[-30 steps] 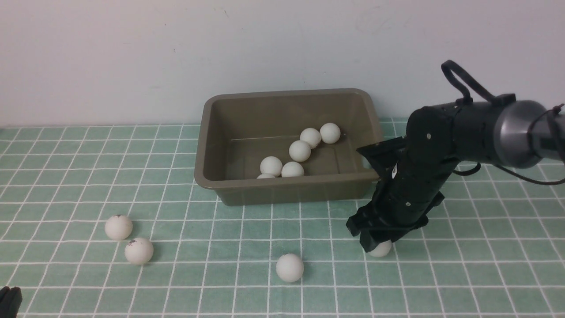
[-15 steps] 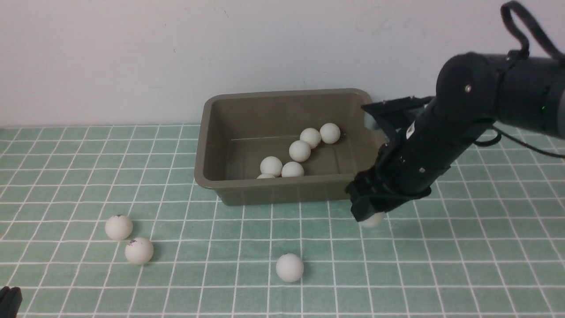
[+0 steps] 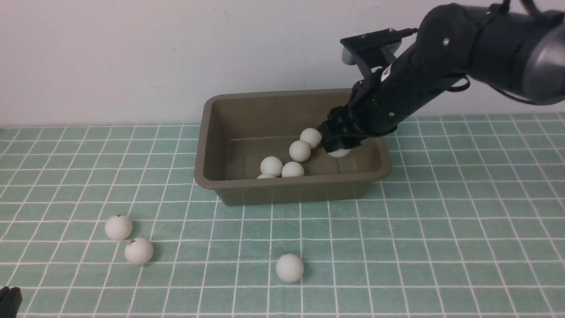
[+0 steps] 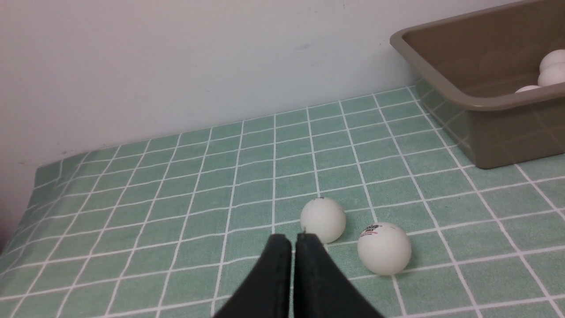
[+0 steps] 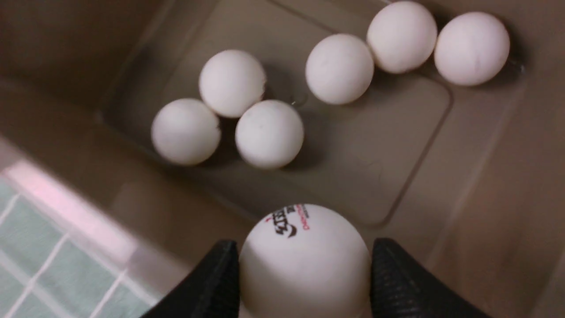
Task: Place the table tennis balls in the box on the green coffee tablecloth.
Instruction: 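Release the ping pong ball into the bin and lift the gripper away, then reach for and grasp a ping pong ball on the table, then release the ping pong ball into the bin and lift the gripper away, then reach for and grasp a ping pong ball on the table beside the basket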
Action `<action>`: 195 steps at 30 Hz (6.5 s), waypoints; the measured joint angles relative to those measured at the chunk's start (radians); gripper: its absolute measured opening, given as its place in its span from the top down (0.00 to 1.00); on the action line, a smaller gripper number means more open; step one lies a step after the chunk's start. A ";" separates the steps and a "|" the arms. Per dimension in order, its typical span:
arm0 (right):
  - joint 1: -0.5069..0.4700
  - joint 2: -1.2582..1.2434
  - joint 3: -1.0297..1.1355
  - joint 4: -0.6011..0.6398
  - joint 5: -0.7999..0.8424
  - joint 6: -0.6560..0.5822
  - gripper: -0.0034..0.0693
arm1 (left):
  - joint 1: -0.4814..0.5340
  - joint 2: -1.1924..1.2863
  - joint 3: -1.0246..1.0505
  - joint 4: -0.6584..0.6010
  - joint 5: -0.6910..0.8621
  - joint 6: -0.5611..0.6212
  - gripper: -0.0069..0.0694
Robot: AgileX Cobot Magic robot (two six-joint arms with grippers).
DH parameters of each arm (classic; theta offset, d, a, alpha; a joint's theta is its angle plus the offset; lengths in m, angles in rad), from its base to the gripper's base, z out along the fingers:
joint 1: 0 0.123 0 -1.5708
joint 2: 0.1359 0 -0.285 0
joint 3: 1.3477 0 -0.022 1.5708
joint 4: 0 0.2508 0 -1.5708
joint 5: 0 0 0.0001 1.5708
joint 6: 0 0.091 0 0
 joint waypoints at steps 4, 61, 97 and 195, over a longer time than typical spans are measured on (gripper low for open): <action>0.000 0.055 -0.029 -0.023 -0.036 -0.005 0.47 | 0.000 0.000 0.000 0.000 0.000 0.000 0.91; 0.379 0.082 -0.192 -0.245 0.389 0.171 0.28 | 0.000 0.000 0.000 0.000 0.000 0.000 0.91; 0.379 0.205 -0.153 -0.169 0.370 0.144 0.46 | 0.000 0.000 0.000 0.000 0.000 0.000 0.91; 0.020 -1.386 0.775 -0.360 0.256 0.257 0.97 | 0.000 0.889 -0.777 -0.169 0.378 -0.046 0.91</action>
